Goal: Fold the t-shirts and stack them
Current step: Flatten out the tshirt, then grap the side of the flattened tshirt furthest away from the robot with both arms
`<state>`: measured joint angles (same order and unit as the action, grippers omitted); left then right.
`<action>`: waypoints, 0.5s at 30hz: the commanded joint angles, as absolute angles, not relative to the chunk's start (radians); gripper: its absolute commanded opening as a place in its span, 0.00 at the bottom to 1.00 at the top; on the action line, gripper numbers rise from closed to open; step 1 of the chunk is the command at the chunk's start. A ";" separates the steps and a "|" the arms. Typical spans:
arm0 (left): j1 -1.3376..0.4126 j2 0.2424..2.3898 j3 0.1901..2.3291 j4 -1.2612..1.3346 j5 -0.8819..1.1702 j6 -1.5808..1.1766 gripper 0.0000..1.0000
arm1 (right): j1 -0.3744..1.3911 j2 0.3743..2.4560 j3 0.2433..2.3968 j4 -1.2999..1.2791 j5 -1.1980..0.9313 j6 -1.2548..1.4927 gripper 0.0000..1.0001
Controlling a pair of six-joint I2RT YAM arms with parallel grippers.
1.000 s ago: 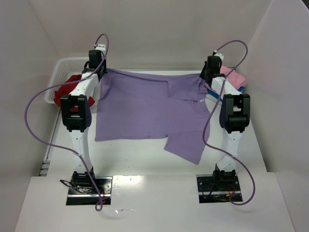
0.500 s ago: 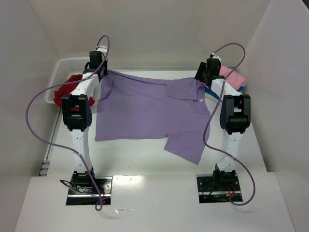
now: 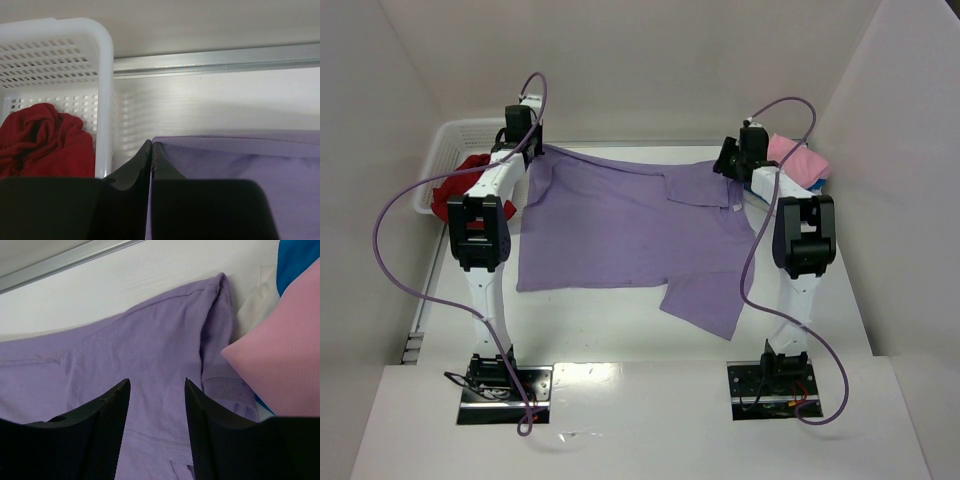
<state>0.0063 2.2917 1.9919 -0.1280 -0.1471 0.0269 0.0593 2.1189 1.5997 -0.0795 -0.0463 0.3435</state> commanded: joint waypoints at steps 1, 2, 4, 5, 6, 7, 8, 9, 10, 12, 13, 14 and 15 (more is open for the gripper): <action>0.017 2.310 2.042 -0.087 -0.141 0.054 0.00 | 0.066 2.146 1.608 -0.083 -0.038 0.347 0.53; 0.017 2.310 2.042 -0.087 -0.141 0.054 0.00 | 0.066 2.146 1.620 -0.093 -0.026 0.336 0.53; 0.017 2.310 2.042 -0.097 -0.141 0.054 0.00 | 0.066 2.169 1.632 -0.104 -0.012 0.336 0.53; 0.017 2.310 2.042 -0.097 -0.141 0.054 0.00 | 0.066 2.169 1.632 -0.104 -0.003 0.325 0.53; 0.017 2.319 2.042 -0.097 -0.141 0.054 0.00 | 0.066 2.178 1.643 -0.113 0.006 0.325 0.53; 0.017 2.319 2.042 -0.097 -0.141 0.054 0.00 | 0.066 2.178 1.643 -0.114 0.006 0.325 0.53; 0.017 2.319 2.042 -0.097 -0.141 0.054 0.00 | 0.066 2.189 1.643 -0.114 0.006 0.316 0.53; 0.017 2.319 2.042 -0.097 -0.141 0.054 0.00 | 0.066 2.189 1.643 -0.114 0.015 0.316 0.53; 0.017 2.319 2.042 -0.097 -0.141 0.054 0.00 | 0.066 2.201 1.652 -0.114 0.026 0.316 0.53; 0.017 2.319 2.042 -0.097 -0.141 0.054 0.00 | 0.066 2.217 1.664 -0.126 0.026 0.305 0.53; 0.017 2.319 2.042 -0.097 -0.141 0.054 0.00 | 0.066 2.227 1.673 -0.136 0.037 0.305 0.53; 0.017 2.319 2.042 -0.097 -0.141 0.054 0.00 | 0.066 2.227 1.683 -0.137 0.037 0.305 0.53; 0.017 2.319 2.042 -0.097 -0.141 0.054 0.00 | 0.066 2.238 1.683 -0.137 0.046 0.296 0.53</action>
